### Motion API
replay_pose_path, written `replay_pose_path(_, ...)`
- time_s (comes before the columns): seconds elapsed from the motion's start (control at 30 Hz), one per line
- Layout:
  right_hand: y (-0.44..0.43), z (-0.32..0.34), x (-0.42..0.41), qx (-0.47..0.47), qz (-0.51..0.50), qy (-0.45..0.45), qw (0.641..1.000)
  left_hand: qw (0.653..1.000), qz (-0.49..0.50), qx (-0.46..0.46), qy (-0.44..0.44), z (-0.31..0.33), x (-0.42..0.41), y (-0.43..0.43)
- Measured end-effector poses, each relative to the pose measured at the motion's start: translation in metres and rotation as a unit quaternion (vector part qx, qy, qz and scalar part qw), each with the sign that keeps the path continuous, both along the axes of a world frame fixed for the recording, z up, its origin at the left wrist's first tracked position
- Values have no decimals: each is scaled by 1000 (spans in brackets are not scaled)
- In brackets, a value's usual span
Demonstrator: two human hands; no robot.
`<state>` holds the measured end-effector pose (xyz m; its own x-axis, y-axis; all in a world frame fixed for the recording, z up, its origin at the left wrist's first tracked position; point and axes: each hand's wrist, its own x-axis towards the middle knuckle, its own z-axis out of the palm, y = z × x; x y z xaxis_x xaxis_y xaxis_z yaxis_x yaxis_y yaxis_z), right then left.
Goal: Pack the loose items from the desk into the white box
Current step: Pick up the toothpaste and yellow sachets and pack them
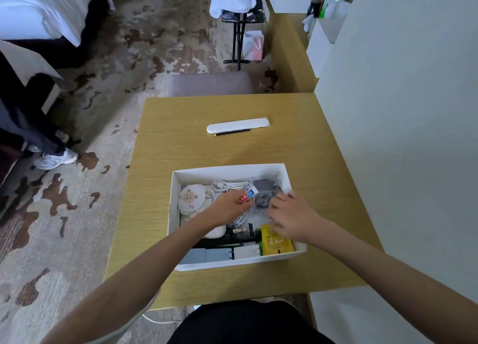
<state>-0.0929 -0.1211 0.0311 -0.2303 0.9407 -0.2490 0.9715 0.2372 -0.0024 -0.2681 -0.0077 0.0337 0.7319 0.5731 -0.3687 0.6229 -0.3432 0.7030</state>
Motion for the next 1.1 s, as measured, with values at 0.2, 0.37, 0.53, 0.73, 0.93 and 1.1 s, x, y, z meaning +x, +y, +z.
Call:
replay_pose_path(0.2, 12, 22, -14, -9, -162, 350, 922, 989, -117, 81, 44, -1, -14, -2)
replay_pose_path(0.37, 20, 9, -36, -45, -138, 346, 927, 975, -164, 139, 56, -2, -31, -5)
replay_pose_path(0.53, 21, -6, -40, -84, -145, 240, 956, 976, -136, 168, 27, -3, -53, 5)
replay_pose_path(0.73, 18, -21, -49, -60, -72, 49, 994, 979, -67, 187, -38, 0, -61, 26)
replay_pose_path(0.93, 11, -25, -44, -78, -48, -31, 995, 972, -93, 204, -65, 2, -50, 37)
replay_pose_path(1.1, 10, -9, -37, -116, -99, 9, 988, 966, -98, 211, -111, 13, -35, 46)
